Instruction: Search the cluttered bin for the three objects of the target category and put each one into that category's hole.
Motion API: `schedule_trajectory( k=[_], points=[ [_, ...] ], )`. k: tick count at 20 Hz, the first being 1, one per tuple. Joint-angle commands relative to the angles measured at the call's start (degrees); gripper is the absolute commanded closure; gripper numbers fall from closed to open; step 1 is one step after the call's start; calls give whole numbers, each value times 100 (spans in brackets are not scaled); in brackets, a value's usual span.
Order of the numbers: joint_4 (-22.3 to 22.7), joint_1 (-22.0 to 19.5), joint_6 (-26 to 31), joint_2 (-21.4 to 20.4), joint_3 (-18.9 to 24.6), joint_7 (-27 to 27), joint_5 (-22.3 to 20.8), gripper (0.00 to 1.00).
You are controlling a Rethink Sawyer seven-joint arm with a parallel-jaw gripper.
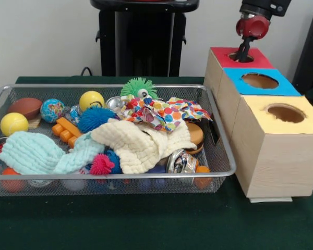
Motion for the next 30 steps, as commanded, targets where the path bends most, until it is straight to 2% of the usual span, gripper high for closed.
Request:
schedule_trajectory(
  k=[1, 12, 19, 20, 23, 25, 26, 28, 29, 30],
  points=[
    [20, 428, 1829, -325, -707, -208, 7, 0],
    [124, -64, 1759, -605, -575, 80, -887, 0],
    [108, -162, 1799, -651, -610, 162, -1238, 0],
    [76, -117, 1801, -618, -681, 196, -1307, 100],
    [-188, 415, 2178, -320, -1227, 165, -1095, 100],
    [-76, 232, 2109, -506, -1075, 194, -1224, 100],
    [-73, 298, 2091, -507, -1155, 242, -1188, 100],
    [-271, 829, 2358, -246, -1763, 202, -1067, 100],
    [-218, 834, 2380, -359, -1785, 198, -1140, 100],
    [-236, 930, 2618, -470, -1998, 119, -1285, 100]
  ],
)
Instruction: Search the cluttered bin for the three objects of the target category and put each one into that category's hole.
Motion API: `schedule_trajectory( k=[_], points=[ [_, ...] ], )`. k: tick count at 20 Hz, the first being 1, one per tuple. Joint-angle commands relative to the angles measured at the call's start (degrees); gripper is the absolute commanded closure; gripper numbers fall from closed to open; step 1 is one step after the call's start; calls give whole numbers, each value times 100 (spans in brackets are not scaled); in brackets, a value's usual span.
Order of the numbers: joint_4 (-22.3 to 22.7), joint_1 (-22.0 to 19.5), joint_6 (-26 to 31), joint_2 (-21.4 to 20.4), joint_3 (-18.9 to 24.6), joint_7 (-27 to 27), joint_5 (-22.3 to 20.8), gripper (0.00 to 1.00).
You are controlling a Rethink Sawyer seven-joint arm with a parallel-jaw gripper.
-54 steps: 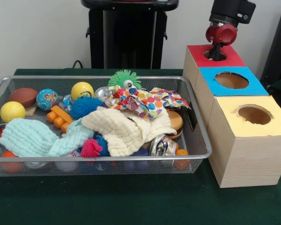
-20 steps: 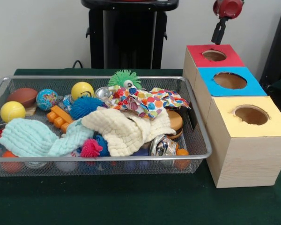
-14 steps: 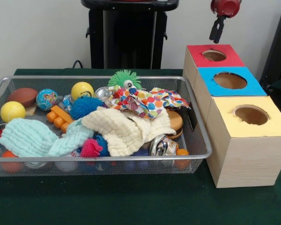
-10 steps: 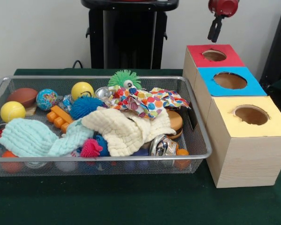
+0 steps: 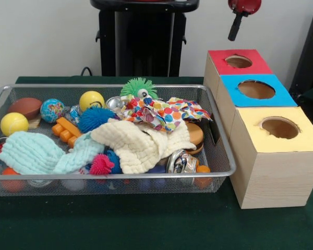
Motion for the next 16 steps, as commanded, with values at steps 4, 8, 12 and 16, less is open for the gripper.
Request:
schedule_trajectory(
  k=[4, 8, 12, 16],
  points=[
    [-801, 1258, 2574, -169, -2323, -76, -1033, 100],
    [-1017, 1401, 3097, -384, -2795, -110, -1580, 100],
    [-1004, 1236, 3006, -493, -2648, 63, -1795, 100],
    [-895, 944, 2858, -702, -2404, 59, -1960, 100]
  ],
)
